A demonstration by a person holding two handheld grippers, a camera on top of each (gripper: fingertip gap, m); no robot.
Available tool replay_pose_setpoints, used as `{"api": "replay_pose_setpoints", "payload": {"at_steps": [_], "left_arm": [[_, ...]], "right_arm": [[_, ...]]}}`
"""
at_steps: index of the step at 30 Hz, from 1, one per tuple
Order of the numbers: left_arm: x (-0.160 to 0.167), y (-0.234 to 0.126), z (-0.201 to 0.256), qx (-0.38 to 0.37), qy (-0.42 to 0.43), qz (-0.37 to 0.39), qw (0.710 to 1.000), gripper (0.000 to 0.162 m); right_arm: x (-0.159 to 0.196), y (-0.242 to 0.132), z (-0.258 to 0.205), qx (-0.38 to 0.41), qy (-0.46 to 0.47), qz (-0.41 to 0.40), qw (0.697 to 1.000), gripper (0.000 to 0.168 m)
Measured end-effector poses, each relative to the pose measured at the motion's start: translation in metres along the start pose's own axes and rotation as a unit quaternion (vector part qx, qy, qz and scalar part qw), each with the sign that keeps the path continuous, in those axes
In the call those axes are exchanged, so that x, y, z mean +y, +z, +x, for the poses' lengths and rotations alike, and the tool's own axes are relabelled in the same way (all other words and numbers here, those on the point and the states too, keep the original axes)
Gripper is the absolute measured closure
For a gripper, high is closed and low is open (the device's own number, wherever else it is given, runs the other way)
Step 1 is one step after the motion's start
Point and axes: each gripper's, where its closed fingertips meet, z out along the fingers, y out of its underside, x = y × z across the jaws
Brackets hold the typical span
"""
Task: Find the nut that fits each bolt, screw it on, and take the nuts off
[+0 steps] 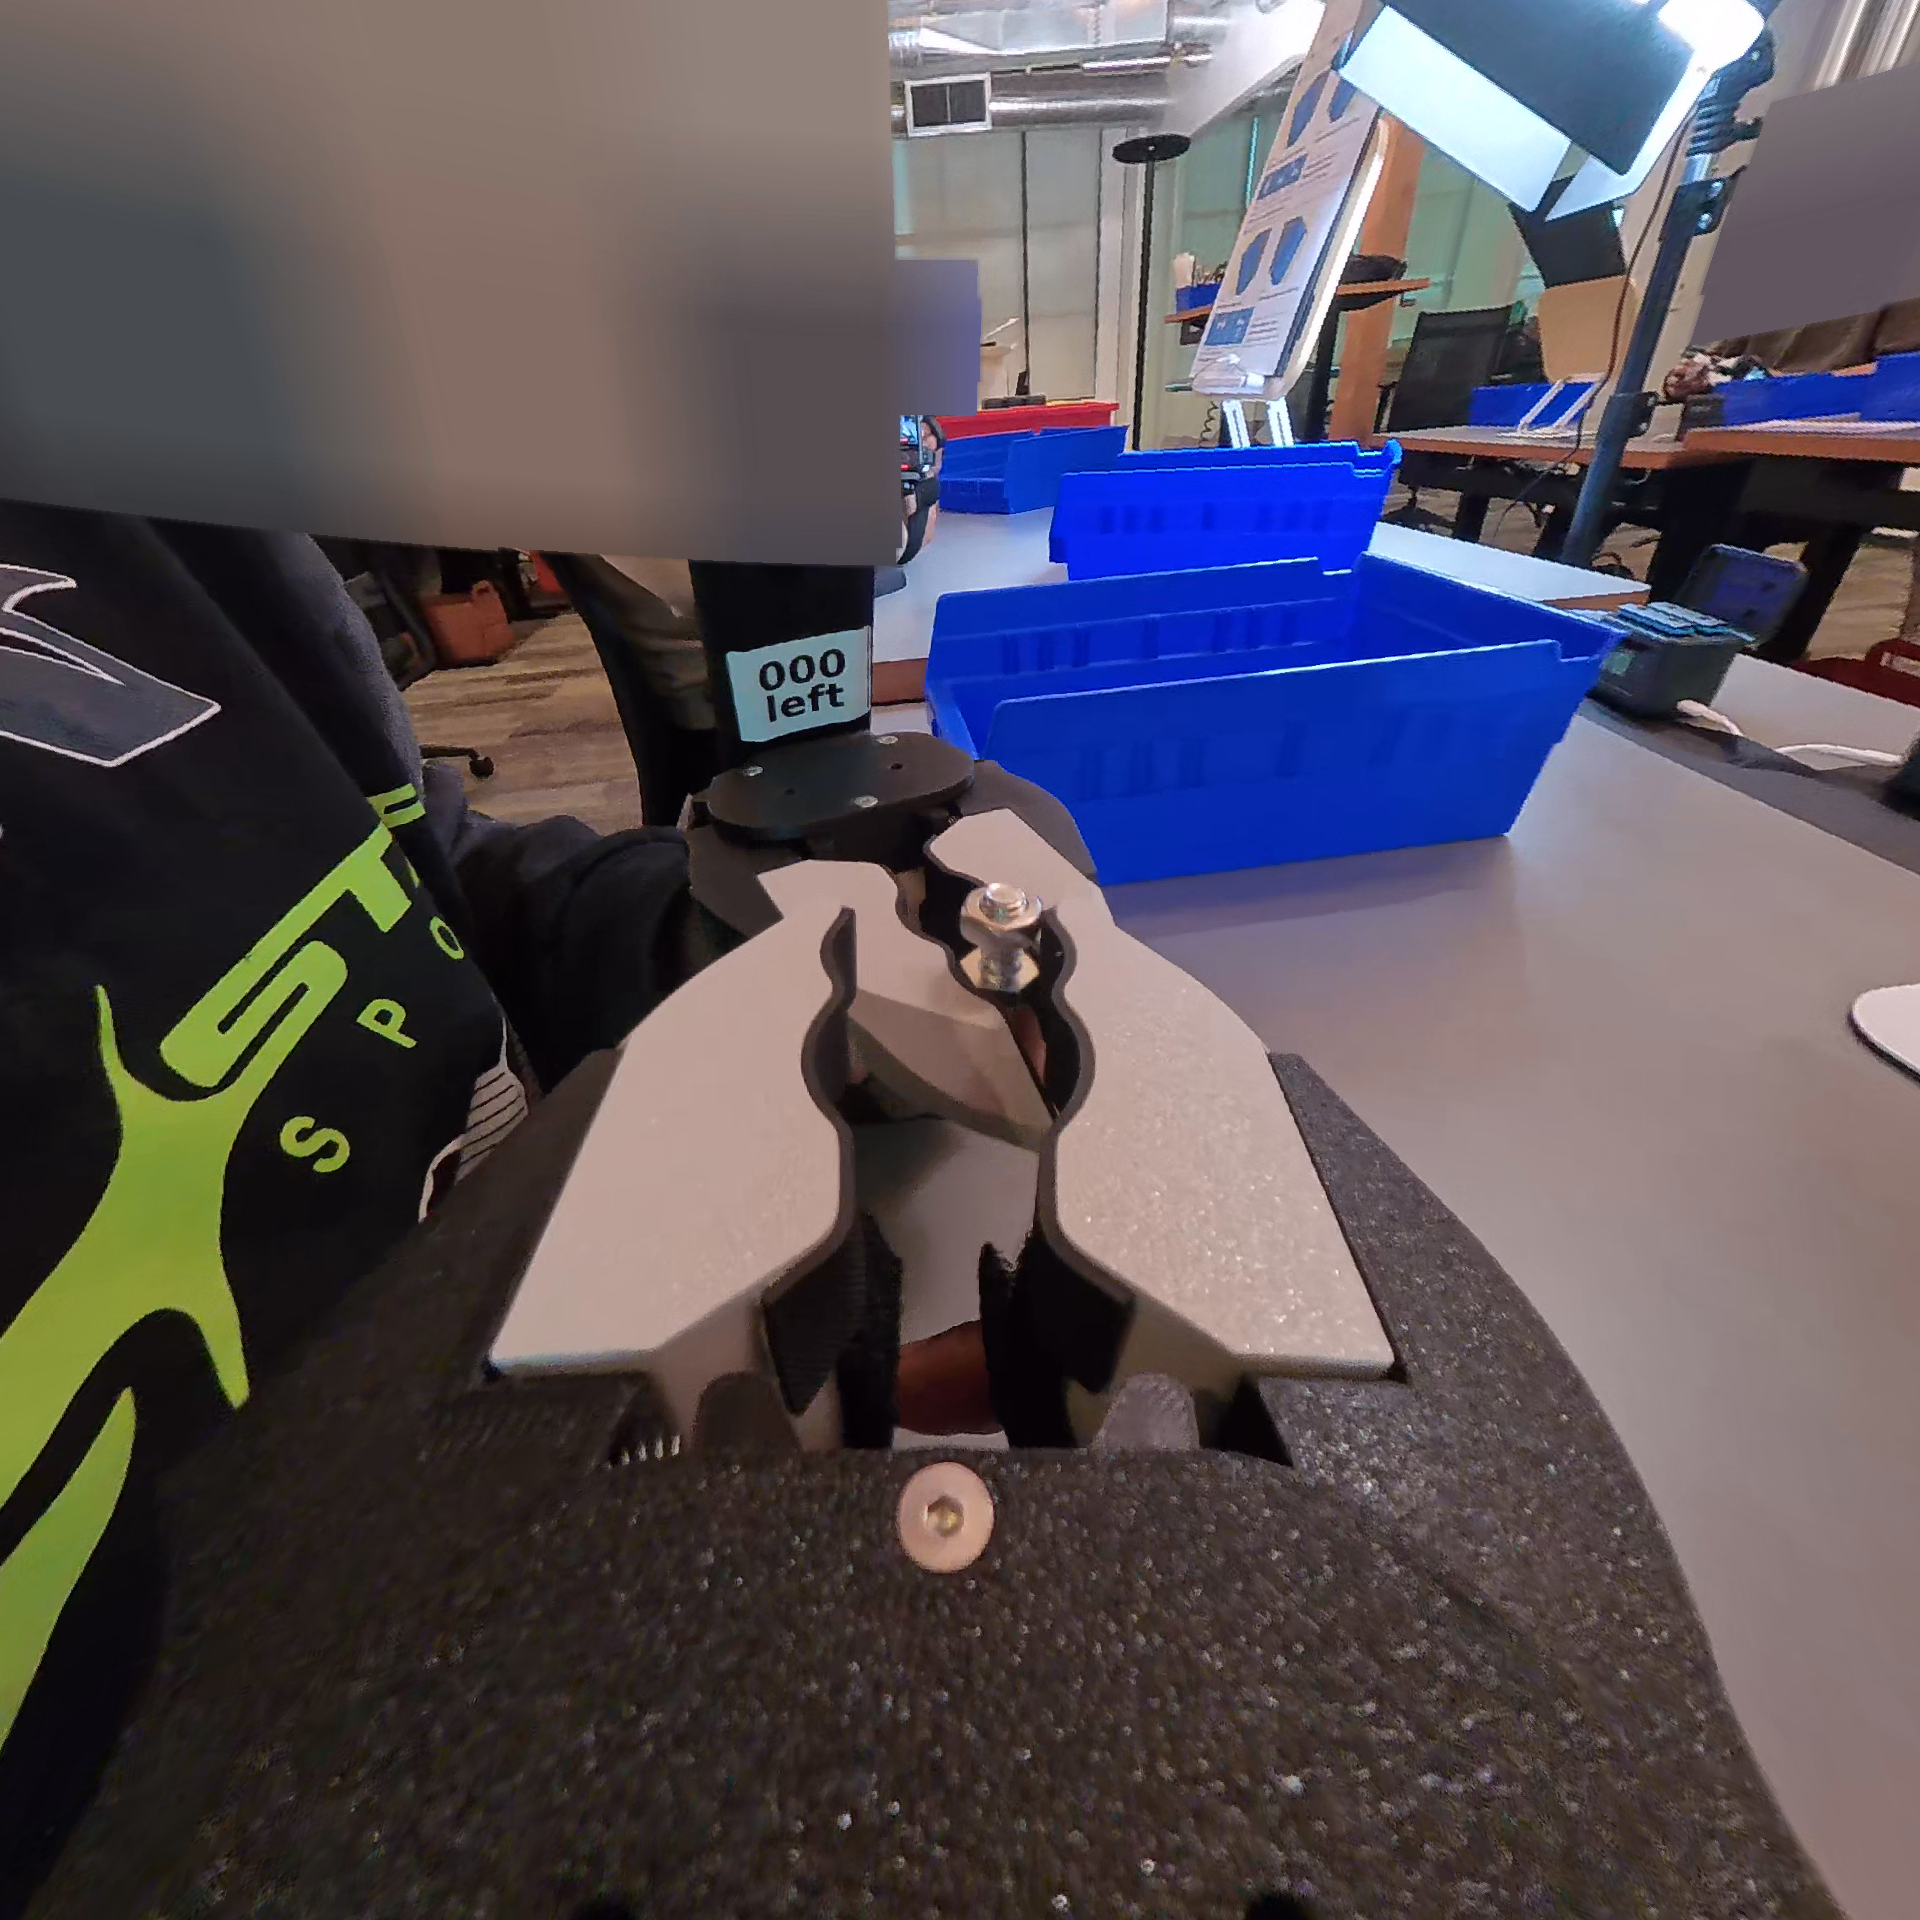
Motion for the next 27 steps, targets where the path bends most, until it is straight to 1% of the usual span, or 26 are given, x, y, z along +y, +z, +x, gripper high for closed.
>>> {"api": "replay_pose_setpoints", "payload": {"at_steps": [1,3,5,6,9,11,17,21,23,24,27], "left_arm": [[0.0,0.0,0.0,0.0,0.0,0.0,1.0,0.152],[0.0,0.0,0.0,-0.001,-0.001,-0.001,1.0,0.152],[0.0,0.0,0.0,0.0,0.0,-0.001,1.0,0.152],[0.0,0.0,0.0,0.0,0.001,-0.002,1.0,0.152],[0.0,0.0,0.001,0.001,0.001,-0.001,1.0,0.152],[0.001,0.0,0.001,0.003,0.002,-0.002,1.0,0.152],[0.002,0.001,0.003,0.007,0.004,-0.005,1.0,0.152],[0.001,0.0,0.002,0.005,0.003,-0.002,1.0,0.152],[0.001,0.0,0.002,0.003,0.003,-0.002,1.0,0.152],[0.001,0.0,0.001,0.002,-0.001,-0.002,1.0,0.152],[0.001,0.0,0.001,0.003,-0.001,-0.002,1.0,0.152]], "right_arm": [[0.0,-0.004,0.0,0.001,0.0,0.001,1.0,0.137],[-0.002,-0.011,-0.001,-0.004,0.0,0.01,1.0,0.151],[-0.005,-0.013,0.001,0.003,0.001,0.021,1.0,0.152],[-0.005,-0.013,0.003,0.008,0.0,0.024,1.0,0.151],[-0.005,-0.005,0.006,0.016,-0.003,0.027,0.999,0.137],[-0.003,0.001,0.005,0.012,-0.004,0.019,1.0,0.131],[0.0,0.008,0.001,-0.001,-0.008,0.008,1.0,0.13],[0.001,-0.001,0.001,0.003,-0.007,0.002,1.0,0.137],[0.0,-0.01,0.0,-0.003,-0.001,0.005,1.0,0.15],[-0.003,-0.013,-0.003,-0.013,0.004,0.014,1.0,0.153],[-0.006,-0.016,0.0,-0.006,0.007,0.028,1.0,0.154]]}}
